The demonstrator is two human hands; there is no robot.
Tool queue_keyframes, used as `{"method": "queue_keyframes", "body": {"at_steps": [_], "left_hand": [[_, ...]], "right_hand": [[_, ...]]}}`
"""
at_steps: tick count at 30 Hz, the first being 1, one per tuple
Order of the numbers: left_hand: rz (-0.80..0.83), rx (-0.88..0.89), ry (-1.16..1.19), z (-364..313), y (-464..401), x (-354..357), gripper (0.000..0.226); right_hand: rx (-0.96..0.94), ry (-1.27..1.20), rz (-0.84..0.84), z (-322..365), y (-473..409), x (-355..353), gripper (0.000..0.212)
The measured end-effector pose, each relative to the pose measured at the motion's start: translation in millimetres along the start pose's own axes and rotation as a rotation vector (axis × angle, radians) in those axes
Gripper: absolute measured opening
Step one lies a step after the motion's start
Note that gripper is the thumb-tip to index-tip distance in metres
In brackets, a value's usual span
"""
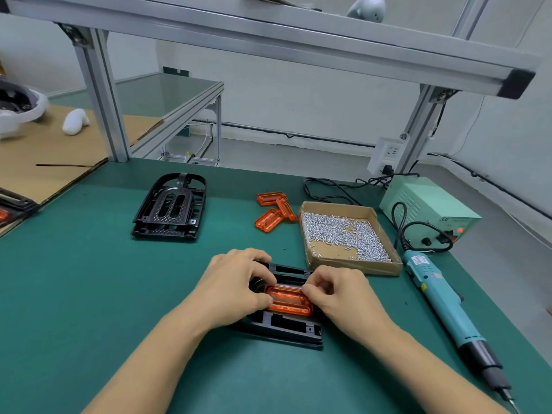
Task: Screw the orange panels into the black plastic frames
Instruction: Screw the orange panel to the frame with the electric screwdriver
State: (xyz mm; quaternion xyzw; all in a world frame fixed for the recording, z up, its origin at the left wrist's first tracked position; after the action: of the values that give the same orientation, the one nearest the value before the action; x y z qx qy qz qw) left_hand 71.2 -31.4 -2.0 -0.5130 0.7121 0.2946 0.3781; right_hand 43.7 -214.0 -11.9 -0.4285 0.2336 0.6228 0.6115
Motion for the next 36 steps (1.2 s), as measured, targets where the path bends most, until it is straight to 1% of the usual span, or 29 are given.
{"method": "queue_keyframes", "body": {"at_steps": [3, 7, 9, 11, 12, 14, 15, 16, 17, 19, 20, 22, 24, 26, 27, 30, 33, 34, 36], "left_hand": [[-0.022, 0.008, -0.037, 1.3, -2.0, 4.3, 0.026], [-0.056, -0.003, -0.049, 2.7, -3.9, 8.0, 0.026], [-0.072, -0.004, -0.058, 3.3, -4.5, 8.2, 0.026], [-0.083, -0.006, -0.071, 3.9, -4.4, 8.4, 0.025], [-0.088, -0.011, -0.079, 4.1, -3.9, 8.7, 0.025], [-0.098, -0.024, -0.106, 3.3, -2.4, 10.7, 0.025], [-0.105, -0.030, -0.115, 2.6, -1.0, 11.9, 0.026], [-0.112, -0.035, -0.120, 1.9, 0.3, 12.8, 0.027], [-0.116, -0.038, -0.123, 1.5, 1.8, 13.5, 0.028], [-0.117, -0.039, -0.120, 1.3, 4.2, 14.6, 0.031], [-0.116, -0.035, -0.111, 1.2, 5.3, 14.8, 0.032], [-0.122, -0.013, -0.090, -0.1, 6.2, 13.8, 0.034], [-0.123, 0.019, -0.088, -3.9, 5.4, 13.1, 0.036], [-0.100, 0.047, -0.103, -9.3, 2.7, 14.5, 0.037], [-0.081, 0.055, -0.114, -11.7, 1.2, 16.0, 0.037], [-0.037, 0.058, -0.114, -14.1, -1.1, 18.7, 0.035], [-0.028, 0.062, -0.088, -12.0, -0.6, 18.0, 0.032], [-0.024, 0.063, -0.082, -11.7, 0.1, 17.9, 0.031], [-0.018, 0.062, -0.079, -12.9, 1.2, 17.8, 0.030]], "right_hand": [[-0.005, -0.178, 0.039, -5.7, 0.6, -7.4, 0.010], [-0.072, -0.172, 0.123, -6.8, 8.4, -4.3, 0.003], [-0.069, -0.225, 0.092, -8.0, 10.7, -9.0, 0.005], [-0.041, -0.287, 0.000, -11.3, 13.4, -22.9, 0.010], [-0.038, -0.257, -0.070, -14.0, 15.9, -33.0, 0.013], [-0.031, -0.096, -0.213, -20.9, 22.6, -55.9, 0.017], [-0.001, 0.005, -0.257, -25.7, 27.1, -67.4, 0.019], [0.054, 0.123, -0.268, -31.6, 31.6, -77.5, 0.023], [0.131, 0.260, -0.243, -39.2, 37.0, -86.1, 0.031], [0.323, 0.531, -0.113, -58.3, 49.9, -99.7, 0.047], [0.414, 0.611, -0.046, -67.9, 57.7, -105.0, 0.054], [0.551, 0.669, 0.045, -84.2, 72.4, -111.2, 0.065], [0.628, 0.677, 0.125, -95.6, 82.6, -111.3, 0.070], [0.660, 0.617, 0.164, -102.3, 87.2, -108.5, 0.068], [0.660, 0.562, 0.157, -104.0, 87.7, -107.5, 0.065], [0.631, 0.412, 0.095, -104.9, 86.5, -109.3, 0.057], [0.616, 0.312, 0.042, -107.6, 90.5, -113.7, 0.054], [0.613, 0.220, 0.005, -109.3, 92.3, -114.5, 0.050], [0.591, -0.105, -0.107, -111.8, 95.1, -115.0, 0.040]]}}
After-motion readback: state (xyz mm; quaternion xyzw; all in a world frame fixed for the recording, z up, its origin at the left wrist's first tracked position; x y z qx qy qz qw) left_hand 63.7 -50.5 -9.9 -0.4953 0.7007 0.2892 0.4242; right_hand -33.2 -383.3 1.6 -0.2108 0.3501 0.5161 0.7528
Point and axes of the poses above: each hand's wrist, its own y-axis away from the middle knuckle, its own x-axis out of the palm, z = x × y, the point moved 5 cm from there along -y, towards the middle knuckle, and after that the axes turned 10 degrees about -x, right-handed, at the moved point
